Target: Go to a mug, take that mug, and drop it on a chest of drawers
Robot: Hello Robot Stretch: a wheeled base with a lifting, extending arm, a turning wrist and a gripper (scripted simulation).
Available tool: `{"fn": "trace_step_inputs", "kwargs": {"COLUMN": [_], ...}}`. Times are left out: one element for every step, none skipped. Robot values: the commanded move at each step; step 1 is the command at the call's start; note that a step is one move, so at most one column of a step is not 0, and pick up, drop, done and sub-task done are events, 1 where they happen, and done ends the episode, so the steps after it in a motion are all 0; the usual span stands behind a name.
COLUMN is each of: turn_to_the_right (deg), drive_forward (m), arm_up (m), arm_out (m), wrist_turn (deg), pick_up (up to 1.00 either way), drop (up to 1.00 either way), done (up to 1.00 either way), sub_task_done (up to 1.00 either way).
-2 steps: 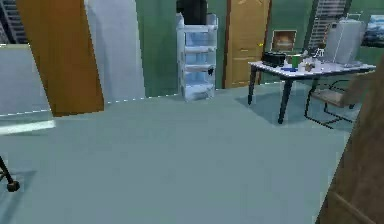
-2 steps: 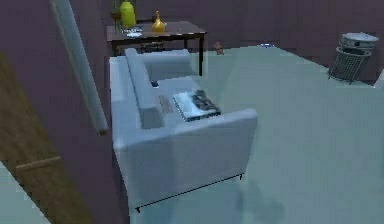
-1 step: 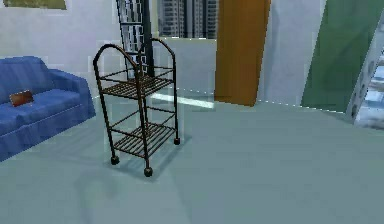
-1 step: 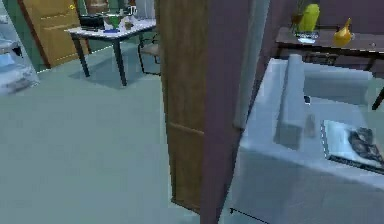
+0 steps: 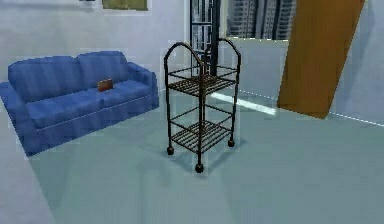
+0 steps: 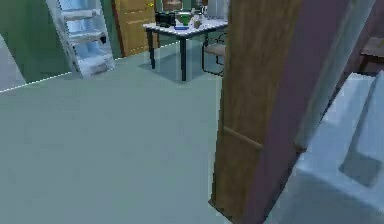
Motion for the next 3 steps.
{"fn": "trace_step_inputs", "kwargs": {"turn_to_the_right": [0.0,45.0,42.0], "drive_forward": [0.40,0.00,0.00], "arm_up": [0.00,0.00,0.00], "arm_out": [0.00,0.00,0.00], "wrist_turn": [0.0,0.0,0.0], "pick_up": [0.00,0.00,0.00], "drop": [0.00,0.00,0.00], "done": [0.00,0.00,0.00], "sub_task_done": [0.00,0.00,0.00]}}
